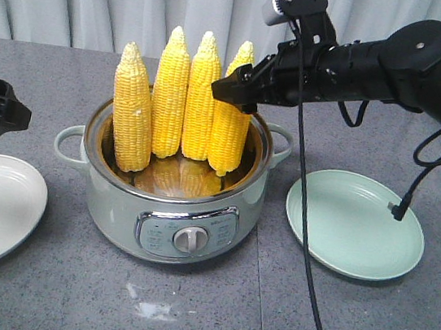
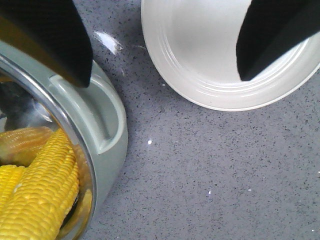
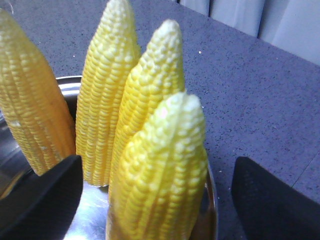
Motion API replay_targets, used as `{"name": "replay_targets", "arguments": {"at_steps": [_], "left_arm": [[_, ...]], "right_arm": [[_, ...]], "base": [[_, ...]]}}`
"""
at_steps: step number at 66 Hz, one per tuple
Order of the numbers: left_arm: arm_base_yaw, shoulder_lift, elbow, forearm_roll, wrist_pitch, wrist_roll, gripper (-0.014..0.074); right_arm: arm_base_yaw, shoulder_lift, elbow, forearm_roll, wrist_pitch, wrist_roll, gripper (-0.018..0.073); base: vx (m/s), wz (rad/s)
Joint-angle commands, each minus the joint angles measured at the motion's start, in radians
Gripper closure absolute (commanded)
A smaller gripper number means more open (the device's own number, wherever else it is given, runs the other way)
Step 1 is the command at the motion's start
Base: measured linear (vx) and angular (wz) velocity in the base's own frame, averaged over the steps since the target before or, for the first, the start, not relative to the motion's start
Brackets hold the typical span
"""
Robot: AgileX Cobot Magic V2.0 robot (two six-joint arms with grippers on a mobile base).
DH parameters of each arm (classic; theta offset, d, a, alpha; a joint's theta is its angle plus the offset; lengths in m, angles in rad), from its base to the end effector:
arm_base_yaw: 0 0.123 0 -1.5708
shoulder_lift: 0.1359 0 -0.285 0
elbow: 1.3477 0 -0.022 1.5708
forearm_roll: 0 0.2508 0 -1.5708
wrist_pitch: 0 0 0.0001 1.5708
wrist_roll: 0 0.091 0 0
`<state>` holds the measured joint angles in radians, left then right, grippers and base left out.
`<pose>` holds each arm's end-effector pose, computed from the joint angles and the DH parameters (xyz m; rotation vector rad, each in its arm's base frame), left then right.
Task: Distribute corn equally
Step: 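Close the right gripper on the corn cob nearest the green plate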
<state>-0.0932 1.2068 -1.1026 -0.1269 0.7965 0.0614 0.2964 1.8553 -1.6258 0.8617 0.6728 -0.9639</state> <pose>0.2473 -0.0314 0.3527 0.1213 2.3792 -0.1653 0.4014 0.1676 0.3227 -0.8212 2.0027 0.5789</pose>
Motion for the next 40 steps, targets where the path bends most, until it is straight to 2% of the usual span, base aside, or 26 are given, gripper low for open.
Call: {"name": "replay_targets", "arguments": {"at_steps": [1,29,40], "left_arm": [[0.002,-0.020,-0.037,-0.016,-0.051,-0.002,0.0045],[0.002,-0.020,-0.037,-0.016,-0.051,-0.002,0.0045],[0.002,-0.020,-0.037,-0.016,-0.051,-0.002,0.0045]], "right_arm": [[-0.001,-0.034,-0.033,0.048,-0.038,-0.009,-0.0032],[0.009,-0.002,-0.033,0.047,-0.044,-0.017,-0.0030],[0.027,0.008,-0.033,0.044,-0.068,-0.026,0.0030]], "base": [[0.00,0.00],[0.00,0.00],[0.00,0.00]]}}
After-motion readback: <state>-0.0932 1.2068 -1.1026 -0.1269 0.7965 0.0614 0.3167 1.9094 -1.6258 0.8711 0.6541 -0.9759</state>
